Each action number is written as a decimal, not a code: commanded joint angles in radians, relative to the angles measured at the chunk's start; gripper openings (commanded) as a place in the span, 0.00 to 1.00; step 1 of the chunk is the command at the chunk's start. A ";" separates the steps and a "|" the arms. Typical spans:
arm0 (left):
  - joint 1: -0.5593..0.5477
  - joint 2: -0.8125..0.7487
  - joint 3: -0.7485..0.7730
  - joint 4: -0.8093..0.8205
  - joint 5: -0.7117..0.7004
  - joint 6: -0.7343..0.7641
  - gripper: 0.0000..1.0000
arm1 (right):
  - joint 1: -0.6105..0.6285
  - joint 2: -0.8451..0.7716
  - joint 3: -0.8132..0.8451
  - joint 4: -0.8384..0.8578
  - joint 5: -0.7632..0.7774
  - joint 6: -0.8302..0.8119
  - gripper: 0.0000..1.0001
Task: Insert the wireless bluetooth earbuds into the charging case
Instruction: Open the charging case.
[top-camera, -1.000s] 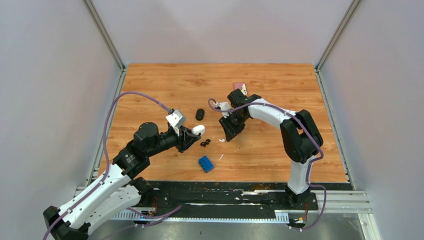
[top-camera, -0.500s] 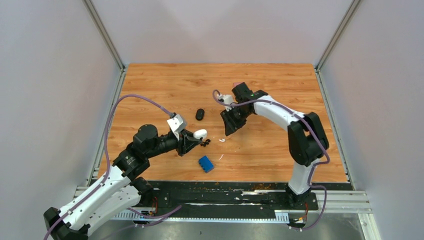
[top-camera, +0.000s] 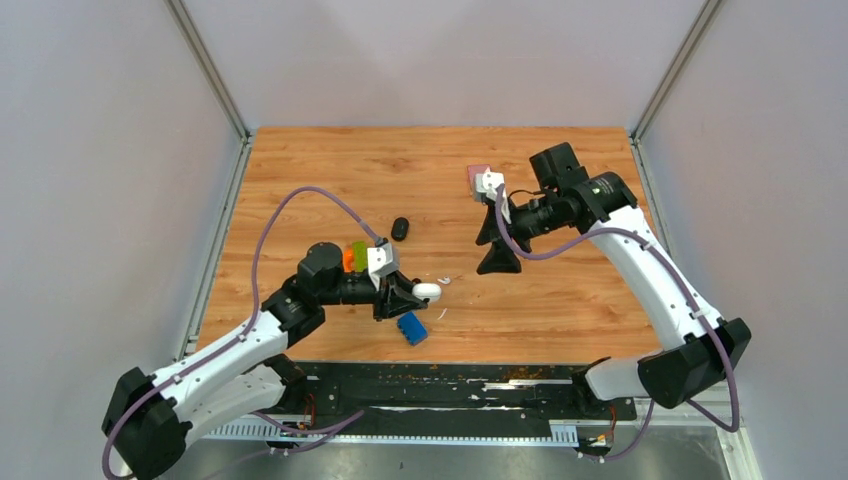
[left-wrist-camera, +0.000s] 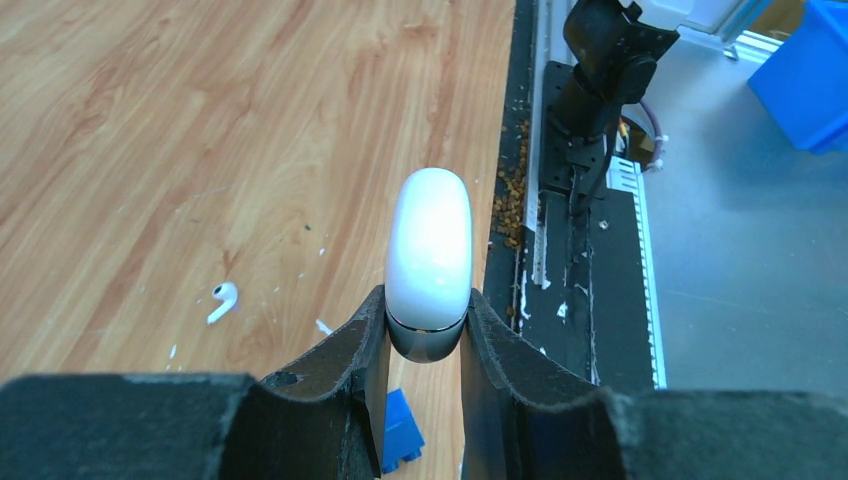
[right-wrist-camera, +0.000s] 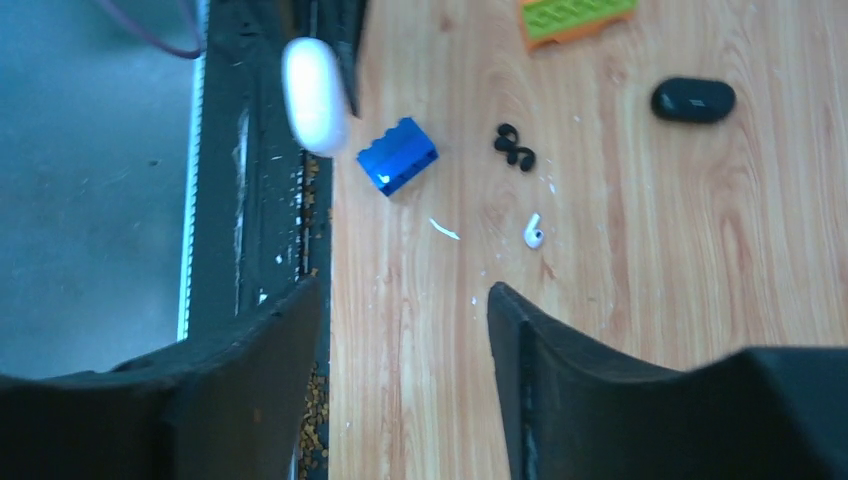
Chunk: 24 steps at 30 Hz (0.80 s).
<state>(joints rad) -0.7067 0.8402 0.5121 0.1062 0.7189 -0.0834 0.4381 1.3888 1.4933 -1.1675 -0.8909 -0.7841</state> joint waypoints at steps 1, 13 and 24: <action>-0.004 0.071 -0.018 0.260 0.108 -0.049 0.00 | 0.029 -0.032 0.028 -0.121 -0.158 -0.191 0.66; -0.005 0.117 -0.056 0.476 0.100 -0.110 0.00 | 0.219 0.063 0.058 0.004 0.003 -0.002 0.71; -0.005 0.106 -0.086 0.472 0.072 -0.075 0.00 | 0.264 0.129 0.052 0.076 0.012 0.123 0.73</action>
<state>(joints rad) -0.7074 0.9585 0.4274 0.5217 0.7994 -0.1761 0.6937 1.5040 1.5177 -1.1538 -0.8646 -0.7273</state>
